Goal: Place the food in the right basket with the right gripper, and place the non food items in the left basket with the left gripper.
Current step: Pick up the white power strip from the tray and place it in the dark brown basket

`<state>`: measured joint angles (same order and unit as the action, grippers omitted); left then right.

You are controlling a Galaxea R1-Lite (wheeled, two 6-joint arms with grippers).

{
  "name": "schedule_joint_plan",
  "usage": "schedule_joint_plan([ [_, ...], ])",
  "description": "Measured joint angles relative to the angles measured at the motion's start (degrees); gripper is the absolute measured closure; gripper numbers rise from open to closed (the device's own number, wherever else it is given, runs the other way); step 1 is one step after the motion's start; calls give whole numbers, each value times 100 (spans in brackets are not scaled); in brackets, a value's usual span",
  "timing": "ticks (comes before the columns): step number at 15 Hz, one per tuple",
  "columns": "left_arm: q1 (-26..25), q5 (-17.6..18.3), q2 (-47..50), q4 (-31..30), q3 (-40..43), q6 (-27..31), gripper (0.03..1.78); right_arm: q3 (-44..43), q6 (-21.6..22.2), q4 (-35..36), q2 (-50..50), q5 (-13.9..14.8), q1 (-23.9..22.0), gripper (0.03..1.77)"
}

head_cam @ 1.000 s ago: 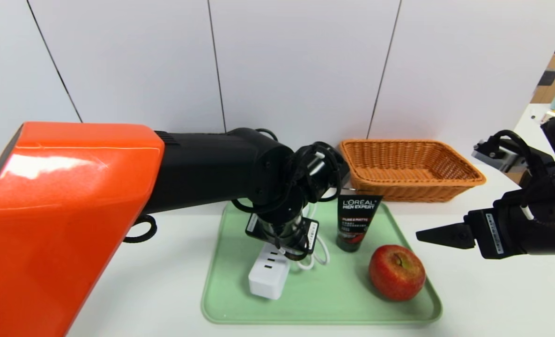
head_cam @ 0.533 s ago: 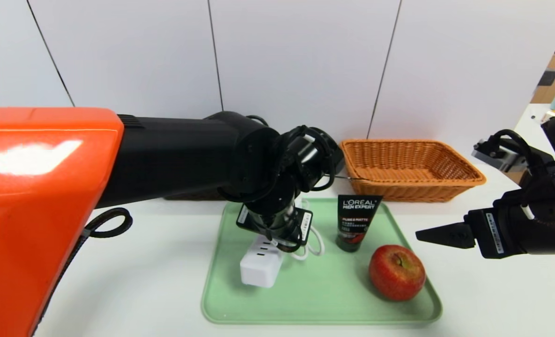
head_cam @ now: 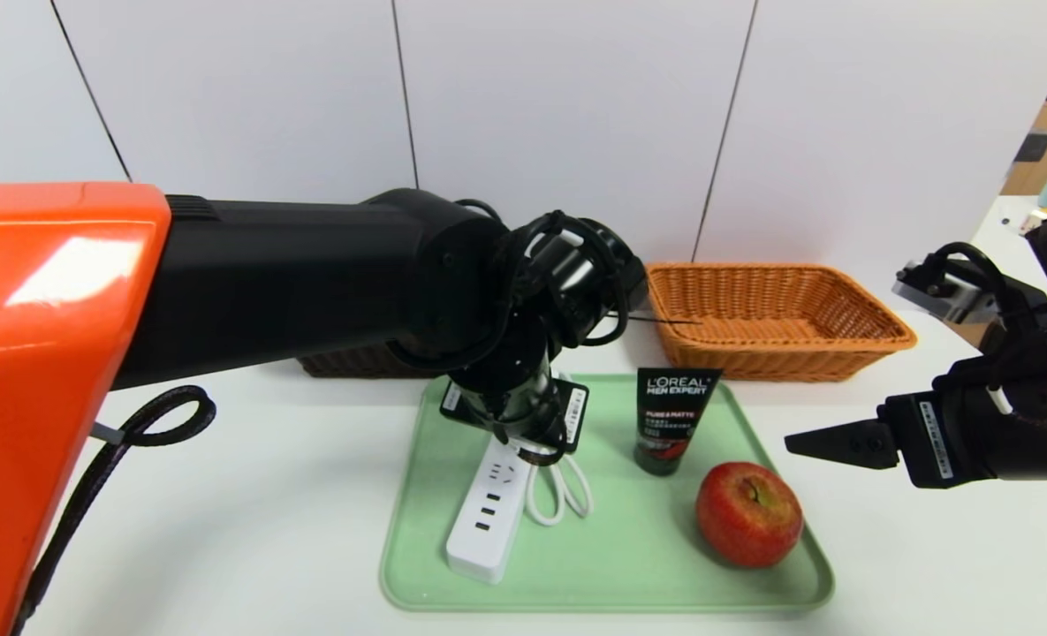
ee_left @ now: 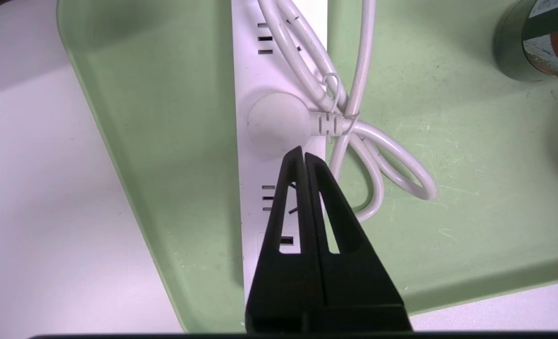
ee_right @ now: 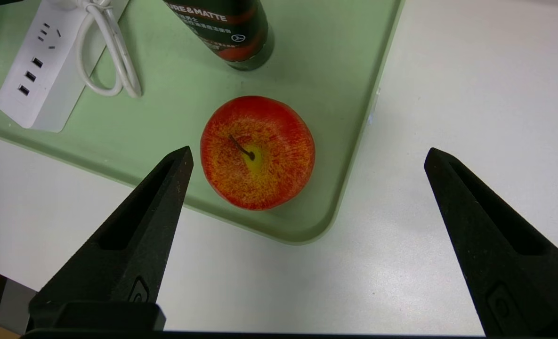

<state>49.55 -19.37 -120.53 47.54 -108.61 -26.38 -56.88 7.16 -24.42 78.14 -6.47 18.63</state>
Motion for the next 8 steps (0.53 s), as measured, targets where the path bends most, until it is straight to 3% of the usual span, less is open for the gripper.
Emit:
schedule_joint_plan([
  [8,2,-2,20,0,4,43,177,10,9,-5,-22,-16,-2,10],
])
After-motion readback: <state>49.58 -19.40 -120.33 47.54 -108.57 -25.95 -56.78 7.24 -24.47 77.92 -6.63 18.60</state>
